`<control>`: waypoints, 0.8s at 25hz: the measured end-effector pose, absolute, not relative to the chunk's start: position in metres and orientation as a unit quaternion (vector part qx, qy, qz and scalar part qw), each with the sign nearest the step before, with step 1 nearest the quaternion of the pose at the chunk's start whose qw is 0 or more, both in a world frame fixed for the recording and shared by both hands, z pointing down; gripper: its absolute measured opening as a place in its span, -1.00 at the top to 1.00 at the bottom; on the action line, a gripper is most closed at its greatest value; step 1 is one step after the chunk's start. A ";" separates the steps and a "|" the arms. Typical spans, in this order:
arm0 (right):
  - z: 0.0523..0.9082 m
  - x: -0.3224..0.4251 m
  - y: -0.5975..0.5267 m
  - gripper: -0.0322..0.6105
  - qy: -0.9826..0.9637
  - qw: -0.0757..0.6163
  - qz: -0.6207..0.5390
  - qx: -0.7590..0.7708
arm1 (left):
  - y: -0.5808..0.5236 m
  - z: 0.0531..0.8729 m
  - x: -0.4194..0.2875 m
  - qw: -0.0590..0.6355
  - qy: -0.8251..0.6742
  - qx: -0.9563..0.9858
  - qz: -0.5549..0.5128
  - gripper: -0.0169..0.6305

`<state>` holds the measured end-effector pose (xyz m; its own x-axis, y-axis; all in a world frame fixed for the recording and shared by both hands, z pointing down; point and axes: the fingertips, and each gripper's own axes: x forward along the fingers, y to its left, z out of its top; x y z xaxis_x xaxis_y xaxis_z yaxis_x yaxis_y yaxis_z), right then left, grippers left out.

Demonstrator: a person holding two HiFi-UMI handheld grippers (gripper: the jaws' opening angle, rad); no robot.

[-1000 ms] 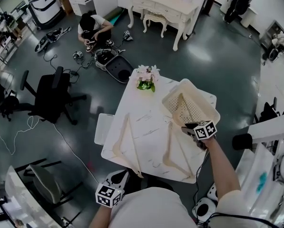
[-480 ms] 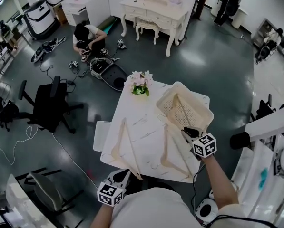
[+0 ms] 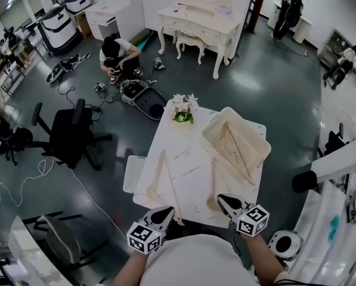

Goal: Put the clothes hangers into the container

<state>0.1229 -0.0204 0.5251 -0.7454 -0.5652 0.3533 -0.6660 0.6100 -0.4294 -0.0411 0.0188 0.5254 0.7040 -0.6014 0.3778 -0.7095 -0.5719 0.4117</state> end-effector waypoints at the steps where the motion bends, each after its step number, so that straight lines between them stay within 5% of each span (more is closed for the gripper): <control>1: 0.520 0.119 -0.014 0.84 -0.894 0.082 0.279 0.341 | 0.019 0.520 -0.040 0.274 -0.370 0.883 0.092 0.92; 20: 0.512 0.099 0.014 0.84 -0.899 0.068 0.270 0.338 | 0.022 0.488 -0.025 0.245 -0.342 0.905 0.065 0.92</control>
